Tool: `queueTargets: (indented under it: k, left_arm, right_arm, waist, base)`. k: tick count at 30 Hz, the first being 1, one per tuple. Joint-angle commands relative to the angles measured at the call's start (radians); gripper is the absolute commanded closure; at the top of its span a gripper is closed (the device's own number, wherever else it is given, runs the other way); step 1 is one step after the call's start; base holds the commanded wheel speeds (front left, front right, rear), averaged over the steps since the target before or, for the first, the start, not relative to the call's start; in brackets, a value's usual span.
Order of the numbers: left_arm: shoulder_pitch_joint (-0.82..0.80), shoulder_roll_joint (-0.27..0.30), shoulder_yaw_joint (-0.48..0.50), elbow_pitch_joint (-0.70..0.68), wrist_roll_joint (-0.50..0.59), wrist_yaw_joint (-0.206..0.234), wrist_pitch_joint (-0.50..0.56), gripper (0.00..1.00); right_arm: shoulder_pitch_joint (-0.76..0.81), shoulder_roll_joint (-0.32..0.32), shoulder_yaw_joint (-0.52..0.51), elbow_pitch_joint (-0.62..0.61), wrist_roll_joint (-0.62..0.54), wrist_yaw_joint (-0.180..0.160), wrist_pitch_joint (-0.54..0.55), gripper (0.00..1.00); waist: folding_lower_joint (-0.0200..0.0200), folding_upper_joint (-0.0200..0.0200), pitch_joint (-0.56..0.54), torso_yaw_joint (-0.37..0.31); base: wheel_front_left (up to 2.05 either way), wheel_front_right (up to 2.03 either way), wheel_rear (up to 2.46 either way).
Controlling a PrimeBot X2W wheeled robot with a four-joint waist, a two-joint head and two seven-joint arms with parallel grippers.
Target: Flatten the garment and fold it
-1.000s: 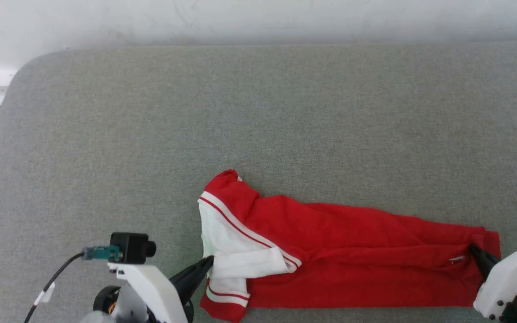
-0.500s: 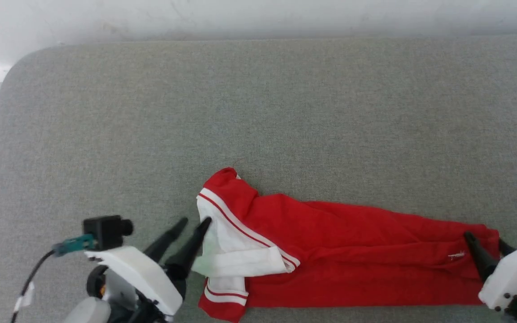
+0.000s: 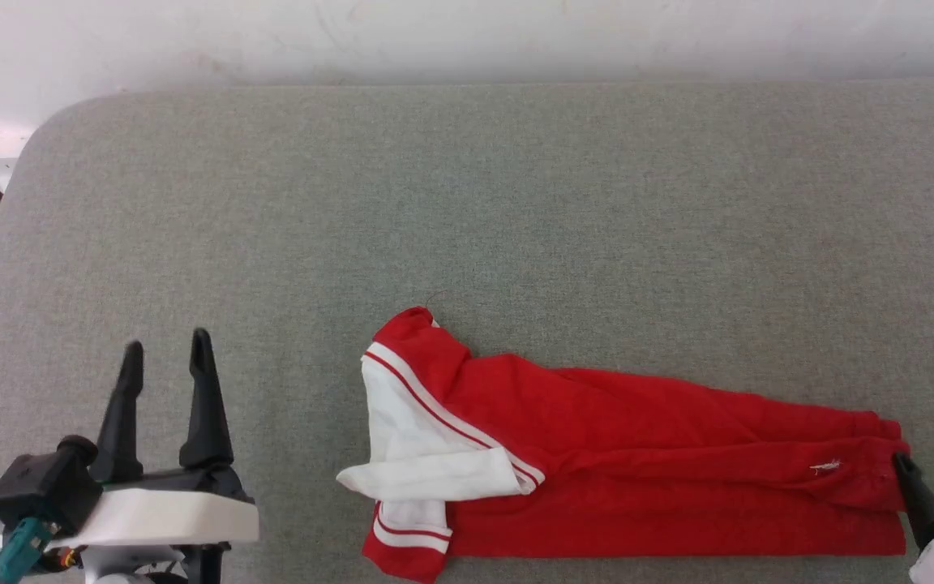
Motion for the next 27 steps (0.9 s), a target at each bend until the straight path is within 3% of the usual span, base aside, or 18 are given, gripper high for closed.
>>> queueTargets:
  k: [1, 7, 15, 17, 27]
  left_arm:
    - [0.012, -0.034, 0.033, -0.032, 0.072, 0.001, -0.005, 0.0]
    - [0.054, -0.118, 0.105, -0.079, 0.273, -0.034, -0.006, 0.0]
    - [0.073, -0.19, 0.163, -0.071, 0.338, -0.109, -0.006, 0.0]
    - [0.072, -0.202, 0.171, -0.065, 0.347, -0.125, -0.006, 0.0]
    - [0.07, -0.228, 0.206, -0.048, 0.404, -0.169, -0.006, 0.0]
  right_arm:
    - [0.002, 0.004, -0.002, 0.02, -0.005, -0.001, -0.006, 0.0]
    - [-0.02, 0.004, 0.013, 0.103, -0.01, -0.001, -0.015, 0.0]
    - [-0.046, 0.005, 0.063, 0.19, 0.023, -0.001, 0.024, 0.0]
    - [-0.047, 0.005, 0.058, 0.211, 0.034, -0.001, 0.037, 1.0]
    - [-0.09, 0.005, 0.0, 0.226, 0.02, -0.001, 0.022, 1.0]
  waist:
    - [0.0, 0.0, 0.005, 0.003]
    - [0.0, 0.0, 0.017, 0.011]
    - [0.0, 0.0, 0.026, 0.022]
    - [0.0, 0.0, 0.025, 0.024]
    - [0.0, 0.0, 0.025, 0.017]
  base:
    - [0.0, 0.0, 0.0]
    - [0.0, 0.0, 0.0]
    - [0.0, 0.0, 0.0]
    - [0.0, 0.0, 0.0]
    - [0.0, 0.0, 0.0]
